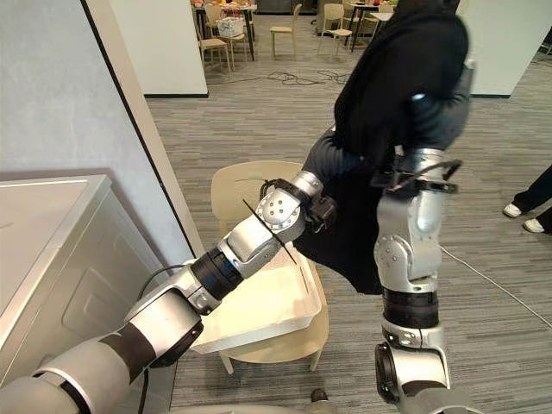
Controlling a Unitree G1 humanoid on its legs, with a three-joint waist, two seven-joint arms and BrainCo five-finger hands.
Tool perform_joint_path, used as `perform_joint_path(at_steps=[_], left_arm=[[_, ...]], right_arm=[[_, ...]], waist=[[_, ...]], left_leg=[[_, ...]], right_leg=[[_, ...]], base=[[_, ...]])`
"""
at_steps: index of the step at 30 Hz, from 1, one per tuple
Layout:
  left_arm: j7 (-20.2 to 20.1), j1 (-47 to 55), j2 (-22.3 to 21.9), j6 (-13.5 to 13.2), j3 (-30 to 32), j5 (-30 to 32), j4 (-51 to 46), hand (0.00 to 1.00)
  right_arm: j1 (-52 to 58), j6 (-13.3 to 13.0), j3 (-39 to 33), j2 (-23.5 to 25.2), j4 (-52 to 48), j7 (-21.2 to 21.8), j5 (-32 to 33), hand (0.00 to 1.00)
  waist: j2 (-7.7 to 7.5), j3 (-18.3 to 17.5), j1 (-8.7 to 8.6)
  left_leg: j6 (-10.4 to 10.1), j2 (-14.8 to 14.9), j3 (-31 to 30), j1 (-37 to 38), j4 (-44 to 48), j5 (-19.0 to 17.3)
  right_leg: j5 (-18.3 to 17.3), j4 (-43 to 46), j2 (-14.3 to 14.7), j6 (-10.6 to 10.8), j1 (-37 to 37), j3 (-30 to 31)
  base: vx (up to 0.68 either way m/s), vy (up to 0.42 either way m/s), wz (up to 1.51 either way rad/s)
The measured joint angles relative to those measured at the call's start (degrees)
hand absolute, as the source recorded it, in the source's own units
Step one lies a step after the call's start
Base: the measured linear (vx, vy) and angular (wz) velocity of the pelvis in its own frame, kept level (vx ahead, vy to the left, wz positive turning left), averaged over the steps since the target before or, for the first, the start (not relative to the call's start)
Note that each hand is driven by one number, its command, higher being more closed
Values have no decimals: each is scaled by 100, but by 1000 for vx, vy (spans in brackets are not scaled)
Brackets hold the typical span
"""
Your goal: Pick up the laundry basket with both hands and put the clothes into the washing machine.
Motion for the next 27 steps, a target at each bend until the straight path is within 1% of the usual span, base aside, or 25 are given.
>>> perform_joint_path(at_steps=[3, 4, 5, 7, 8, 9, 10, 11, 12, 13, 14, 15, 16, 17, 18, 19, 20, 21, 22, 23, 24, 26, 27], left_arm=[[-40, 714, 571, -11, 326, 215, -1001, 100], [-188, 1178, 790, -14, 422, 255, -1574, 100], [-294, 1568, 987, -14, 443, 298, -2006, 100], [-453, 2268, 1064, -11, 704, 293, -2550, 100], [-607, 3037, 1078, -8, 1089, 287, -3035, 100], [-650, 3347, 1086, -9, 1269, 286, -3206, 100], [-716, 3996, 1092, -7, 1703, 276, -3542, 100], [-738, 4524, 1077, -12, 2147, 190, -3787, 100], [-742, 4876, 1063, -21, 2432, 109, -3921, 100], [-746, 5097, 1063, -28, 2581, 70, -3987, 100], [-753, 5510, 1069, -34, 2825, 55, -4084, 100], [-772, 5839, 1026, -33, 2896, 29, -4118, 100], [-805, 6009, 987, -32, 2902, 7, -4139, 100], [-908, 6399, 822, -27, 2893, -43, -4160, 100], [-969, 6556, 737, -25, 2889, -44, -4160, 100], [-1019, 6685, 656, -25, 2855, -45, -4160, 100], [-1119, 6861, 524, -24, 2767, -99, -4162, 100], [-1158, 6934, 490, -22, 2726, -189, -4169, 100], [-1276, 7097, 457, -14, 2619, -314, -4179, 100], [-1367, 7229, 435, -12, 2568, -359, -4180, 100], [-1426, 7398, 386, 12, 2561, -378, -4177, 100], [-1506, 7544, 331, 42, 2547, -373, -4101, 100], [-1515, 7628, 297, 82, 2554, -368, -4010, 100]], right_arm=[[857, -151, -826, 3, -390, -11, 10, 0], [1387, -168, -1201, 7, -523, 7, 5, 0], [1779, -171, -1370, 35, -572, 97, 7, 0], [2213, -174, -1682, 193, -604, 128, 8, 0], [2704, -175, -2110, 469, -598, 148, 1, 0], [2927, -175, -2280, 595, -584, 148, 1, 0], [3390, -176, -2609, 899, -471, 66, -110, 0], [3728, -161, -2846, 1207, -209, -30, -217, 0], [3962, -132, -3023, 1423, 59, -58, -222, 0], [4130, -93, -3079, 1551, 235, -60, -207, 0], [4475, -8, -3085, 1813, 555, -33, -158, 0], [4705, 88, -3051, 1954, 806, -20, -143, 0], [4803, 142, -2944, 1969, 943, -4, -140, 0], [5031, 233, -2749, 2008, 1183, 61, -87, 0], [5131, 273, -2661, 2065, 1272, 157, -3, 0], [5226, 295, -2573, 2110, 1393, 243, 61, 0], [5370, 318, -2423, 2177, 1666, 346, 93, 0], [5407, 336, -2352, 2194, 1815, 392, 124, 0], [5478, 397, -2193, 2224, 2223, 496, 224, 0], [5508, 459, -2063, 2234, 2604, 544, 246, 0], [5494, 573, -1931, 2221, 3096, 643, 241, 0], [5495, 682, -1834, 2225, 3593, 694, 223, 0], [5497, 800, -1803, 2226, 3866, 724, 203, 0]], waist=[[73, -13, -50], [108, -11, -40], [133, -16, -32], [168, -14, -38], [206, -15, -43], [222, -14, -45], [261, -19, -52], [288, -29, -58], [303, -26, -52], [316, -24, -46], [343, -19, -32], [365, -24, -22], [390, -34, -17], [402, -33, 5], [430, -49, 37], [427, -47, 87], [443, -51, 144], [456, -53, 166], [481, -53, 266], [488, -58, 295], [490, -59, 346], [491, -59, 425], [489, -57, 433]], left_leg=[[0, 2, -37, -1, 2, 0], [0, 2, -44, -3, 1, 0], [0, 2, -55, -6, 1, -1], [-2, 2, -72, -5, -2, -3], [-34, 8, -108, -21, -11, -47], [-34, 9, -124, -32, -19, -48], [-18, 10, -156, -66, -36, -63], [-13, 11, -174, -94, -36, -68], [-13, 11, -173, -99, -37, -68], [-13, 10, -170, -101, -37, -69], [-11, 6, -150, -136, -37, -72], [-4, 2, -130, -144, -37, -79], [1, -7, -117, -141, -37, -82], [8, -9, -87, -133, -37, -88], [9, -5, -76, -127, -36, -88], [11, 5, -56, -116, -36, -89], [13, 15, -41, -96, -33, -91], [14, 17, -41, -90, -33, -91], [16, 17, -37, -56, -26, -92], [20, 17, -33, -23, -15, -95], [22, 17, -35, -3, -15, -96], [22, 16, -38, 3, -7, -95], [23, 21, -40, 8, -6, -94]], right_leg=[[1, 11, 1, -3, 3, -15], [-9, 17, 0, 9, 13, -33], [-19, 20, -1, 13, 18, -44], [-37, 27, -4, 16, 24, -59], [-59, 33, -4, -13, 24, -91], [-69, 37, -5, -27, 24, -110], [-78, 40, -10, -34, 15, -148], [-79, 40, -13, -35, 3, -168], [-79, 40, -15, -36, 1, -169], [-79, 41, -18, -36, 0, -169], [-80, 44, -28, -36, 2, -169], [-82, 44, -38, -33, 0, -174], [-83, 47, -49, -32, 1, -172], [-87, 54, -55, -29, 0, -169], [-91, 60, -52, -32, 0, -170], [-94, 68, -45, -36, 0, -168], [-108, 92, -37, -40, 8, -171], [-129, 121, -37, -34, 7, -178], [-184, 210, -42, -33, 7, -190], [-219, 267, -44, -36, 20, -195], [-248, 315, -52, -32, 38, -218], [-302, 393, -72, -20, 50, -269], [-361, 469, -93, -23, 75, -339]], base=[[-1, -1, 2], [0, 0, 5], [0, 0, 7], [-4, 0, 5], [-17, -1, 8], [-35, -3, 14], [-38, -3, 14], [-36, -2, 11], [-22, 0, 5], [0, 0, 0], [-41, 7, 1], [-38, 9, 1], [0, 0, 0], [0, 0, 0], [-7, 6, -4], [-4, -4, -4], [0, 0, 0], [-8, -7, 4], [-6, -5, 6], [-7, -5, 9], [-7, -4, 8], [-12, -6, 19], [-9, -6, 28]])
